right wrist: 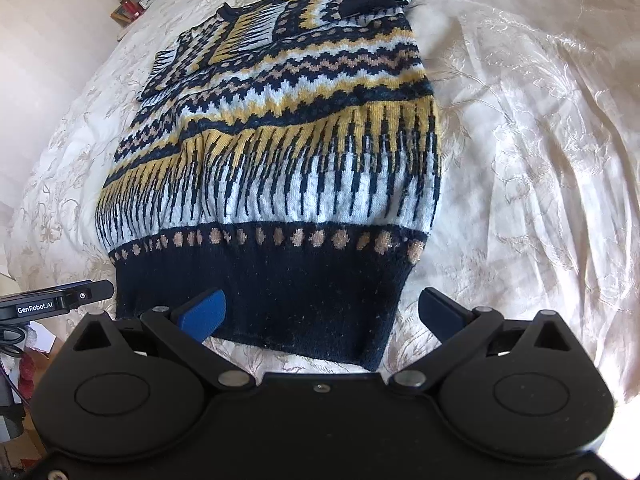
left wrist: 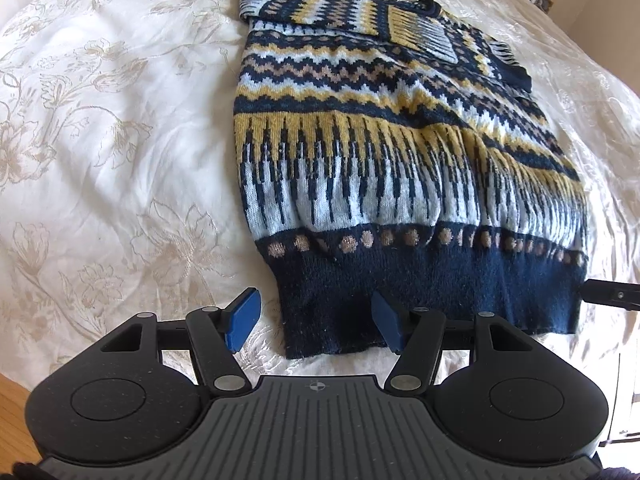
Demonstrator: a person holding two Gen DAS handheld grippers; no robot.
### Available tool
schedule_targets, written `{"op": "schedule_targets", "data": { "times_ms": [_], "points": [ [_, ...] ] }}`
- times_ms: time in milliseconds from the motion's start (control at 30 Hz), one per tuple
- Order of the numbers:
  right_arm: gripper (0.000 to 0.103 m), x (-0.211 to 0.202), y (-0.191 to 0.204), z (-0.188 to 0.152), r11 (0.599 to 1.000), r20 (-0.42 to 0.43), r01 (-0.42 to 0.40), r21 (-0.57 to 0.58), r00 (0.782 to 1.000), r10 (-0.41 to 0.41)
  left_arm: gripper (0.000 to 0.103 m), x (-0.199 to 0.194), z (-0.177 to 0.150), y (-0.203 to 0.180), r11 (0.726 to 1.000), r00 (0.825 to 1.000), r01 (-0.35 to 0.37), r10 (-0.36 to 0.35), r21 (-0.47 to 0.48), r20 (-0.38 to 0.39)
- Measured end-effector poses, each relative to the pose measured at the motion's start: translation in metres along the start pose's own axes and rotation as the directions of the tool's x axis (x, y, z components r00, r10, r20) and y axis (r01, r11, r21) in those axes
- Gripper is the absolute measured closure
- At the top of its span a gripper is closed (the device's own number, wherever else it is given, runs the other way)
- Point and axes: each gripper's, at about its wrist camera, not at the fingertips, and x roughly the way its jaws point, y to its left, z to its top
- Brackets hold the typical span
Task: Fold small clothes
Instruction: 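Move both tools to the navy ribbed hem and close on it, then lift the hem with both tools and fold it over toward the collar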
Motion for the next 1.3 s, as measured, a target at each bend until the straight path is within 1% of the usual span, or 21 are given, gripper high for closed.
{"op": "schedule_targets", "data": {
  "times_ms": [400, 600, 633, 767, 867, 933, 1000, 1033, 1067, 1100, 1167, 1200, 1267, 1300],
  "points": [
    [0.001, 0.034, -0.014, 0.015, 0.999, -0.084, -0.004, 0.054, 0.996, 0.009, 0.043, 0.04, 0.017, 0.006, 0.999, 0.998, 0.014, -0.017, -0.035, -0.065],
    [0.0, 0.049, -0.018, 0.018, 0.997, -0.105, -0.01, 0.071, 0.994, 0.017, 0.027, 0.049, 0.021, 0.001, 1.0, 0.997, 0.03, -0.031, -0.006, -0.071],
    [0.0, 0.05, -0.018, 0.018, 0.997, -0.106, -0.011, 0.072, 0.994, 0.019, 0.023, 0.05, 0.021, 0.0, 0.999, 0.997, 0.034, -0.034, 0.001, -0.071],
    [0.0, 0.052, -0.02, 0.015, 0.997, -0.087, -0.021, 0.072, 0.996, 0.027, 0.011, 0.054, 0.021, -0.007, 0.999, 0.997, 0.039, -0.036, 0.032, -0.074],
    [0.0, 0.049, -0.021, 0.011, 0.998, -0.064, -0.032, 0.056, 0.997, 0.036, 0.007, 0.057, 0.02, -0.013, 0.997, 0.997, 0.036, -0.031, 0.065, -0.077],
    [0.0, 0.048, -0.021, 0.007, 0.999, -0.05, -0.035, 0.04, 0.998, 0.037, 0.007, 0.057, 0.02, -0.015, 0.996, 0.996, 0.034, -0.028, 0.082, -0.08],
    [0.0, 0.048, -0.019, 0.006, 0.999, -0.064, -0.033, 0.021, 0.997, 0.034, 0.01, 0.055, 0.019, -0.011, 0.996, 0.996, 0.044, -0.037, 0.08, -0.079],
    [0.0, 0.048, -0.017, 0.007, 0.999, -0.075, -0.032, 0.011, 0.997, 0.032, 0.013, 0.054, 0.019, -0.009, 0.996, 0.996, 0.046, -0.04, 0.076, -0.076],
    [0.0, 0.049, -0.016, 0.009, 0.999, -0.094, -0.034, 0.006, 0.995, 0.035, 0.021, 0.052, 0.019, -0.006, 0.997, 0.996, 0.047, -0.041, 0.068, -0.075],
    [0.0, 0.048, -0.017, 0.011, 0.999, -0.109, -0.039, 0.008, 0.993, 0.04, 0.026, 0.05, 0.02, -0.003, 0.997, 0.997, 0.041, -0.037, 0.061, -0.074],
    [0.0, 0.048, -0.019, 0.013, 0.998, -0.135, -0.058, 0.033, 0.989, 0.062, 0.045, 0.044, 0.019, 0.005, 0.998, 0.997, 0.038, -0.035, 0.04, -0.072],
    [0.002, 0.047, -0.02, 0.014, 0.997, -0.141, -0.067, 0.049, 0.987, 0.073, 0.048, 0.042, 0.018, 0.009, 0.999, 0.996, 0.047, -0.045, 0.027, -0.075],
    [0.018, 0.044, -0.021, 0.012, 0.994, -0.139, -0.081, 0.069, 0.986, 0.09, 0.056, 0.04, 0.017, 0.014, 0.998, 0.994, 0.066, -0.066, 0.002, -0.088],
    [0.022, 0.042, -0.02, 0.01, 0.994, -0.138, -0.08, 0.073, 0.986, 0.089, 0.058, 0.04, 0.015, 0.015, 0.997, 0.993, 0.071, -0.071, -0.004, -0.093]
  ]
}}
